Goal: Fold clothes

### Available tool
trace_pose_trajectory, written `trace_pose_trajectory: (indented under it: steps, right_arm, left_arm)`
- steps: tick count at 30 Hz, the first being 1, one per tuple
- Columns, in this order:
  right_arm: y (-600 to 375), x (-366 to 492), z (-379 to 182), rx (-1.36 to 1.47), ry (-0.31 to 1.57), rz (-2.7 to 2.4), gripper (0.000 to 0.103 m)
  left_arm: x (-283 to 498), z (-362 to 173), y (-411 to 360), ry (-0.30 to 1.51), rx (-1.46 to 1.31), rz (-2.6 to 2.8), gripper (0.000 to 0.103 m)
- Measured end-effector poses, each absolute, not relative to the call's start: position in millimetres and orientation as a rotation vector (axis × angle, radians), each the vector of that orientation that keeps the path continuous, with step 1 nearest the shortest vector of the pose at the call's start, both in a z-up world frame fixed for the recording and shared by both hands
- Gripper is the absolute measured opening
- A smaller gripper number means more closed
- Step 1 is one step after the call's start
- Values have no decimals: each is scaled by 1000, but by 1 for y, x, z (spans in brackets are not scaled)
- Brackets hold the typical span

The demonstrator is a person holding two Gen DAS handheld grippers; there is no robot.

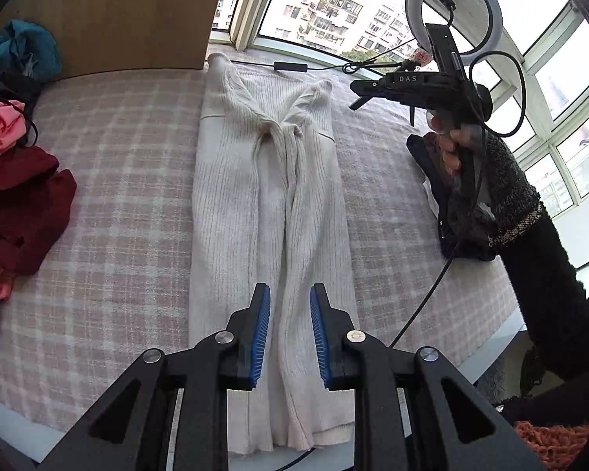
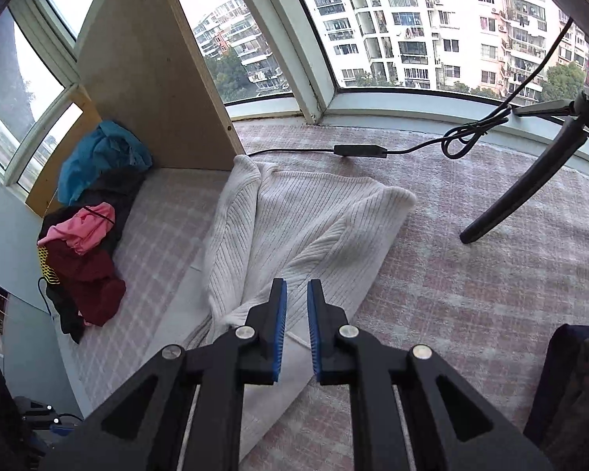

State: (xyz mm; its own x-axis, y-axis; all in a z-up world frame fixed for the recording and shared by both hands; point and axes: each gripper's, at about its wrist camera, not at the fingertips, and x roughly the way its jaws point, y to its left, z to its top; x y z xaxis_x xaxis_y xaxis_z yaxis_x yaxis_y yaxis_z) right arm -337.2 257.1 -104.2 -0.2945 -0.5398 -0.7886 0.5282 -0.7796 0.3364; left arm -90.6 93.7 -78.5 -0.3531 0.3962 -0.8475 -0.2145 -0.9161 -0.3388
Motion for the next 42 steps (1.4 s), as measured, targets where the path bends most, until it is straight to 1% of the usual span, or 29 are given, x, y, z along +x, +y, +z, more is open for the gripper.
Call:
trace_pose_trajectory:
  steps: [1, 3, 6, 8, 10, 13, 17, 20, 21, 23, 25, 26, 29, 32, 35, 37, 38, 40, 42]
  right_arm:
    - [252, -336, -100, 1273, 20, -2105, 13]
    - [236, -337, -94, 1252, 76, -2118, 13]
    - [210, -342, -91, 1226, 99, -2115, 13]
    - [193, -347, -94, 1217, 116, -2118, 13]
    - [178, -355, -102, 1226, 110, -2126, 11]
    - [164, -368, -120, 1278, 52, -2095, 10]
    - [145, -387, -143, 1300, 105, -2089, 10]
    - [134, -409, -161, 1313, 92, -2061, 10]
    - [130, -416, -166, 1311, 86, -2050, 10]
    - [122, -428, -175, 1308, 93, -2034, 10]
    - [116, -434, -183, 1312, 128, -2025, 10]
    - [115, -436, -186, 1313, 137, -2021, 10]
    - [118, -440, -191, 1313, 113, -2010, 10]
    - [123, -443, -193, 1311, 72, -1998, 10]
    - [118, -446, -192, 1297, 78, -1989, 10]
    - [109, -447, -196, 1292, 94, -1961, 10]
    - [104, -446, -199, 1277, 128, -1962, 8]
    - [101, -447, -197, 1252, 191, -2024, 0]
    - [101, -448, -195, 1247, 213, -2060, 2]
  left_arm:
    - [-98, -68, 83, -220, -1498, 2333, 20]
    - [-122, -53, 67, -177, -1468, 2383, 28]
    - [-169, -42, 52, -122, -1436, 2427, 29]
    - [-208, -50, 56, -147, -1422, 2405, 30]
    - [-252, -69, 70, -162, -1438, 2404, 31]
    - [-314, -103, 96, -175, -1480, 2409, 31]
    - [-379, -148, 124, -183, -1552, 2407, 31]
    - [-407, -170, 138, -68, -1591, 2447, 31]
    - [-412, -175, 139, -63, -1590, 2446, 31]
    - [-423, -184, 139, -58, -1586, 2444, 26]
    - [-430, -193, 140, -41, -1576, 2437, 13]
    - [-431, -198, 139, -40, -1575, 2426, 12]
    - [-427, -198, 131, -83, -1510, 2425, 10]
    - [-420, -184, 114, -193, -1457, 2417, 9]
    - [-414, -165, 100, -267, -1398, 2425, 8]
    - [-413, -160, 98, -281, -1381, 2425, 8]
    - [-412, -158, 97, -288, -1373, 2425, 8]
    - [-411, -153, 95, -301, -1357, 2425, 8]
    - [-413, -156, 98, -262, -1365, 2429, 8]
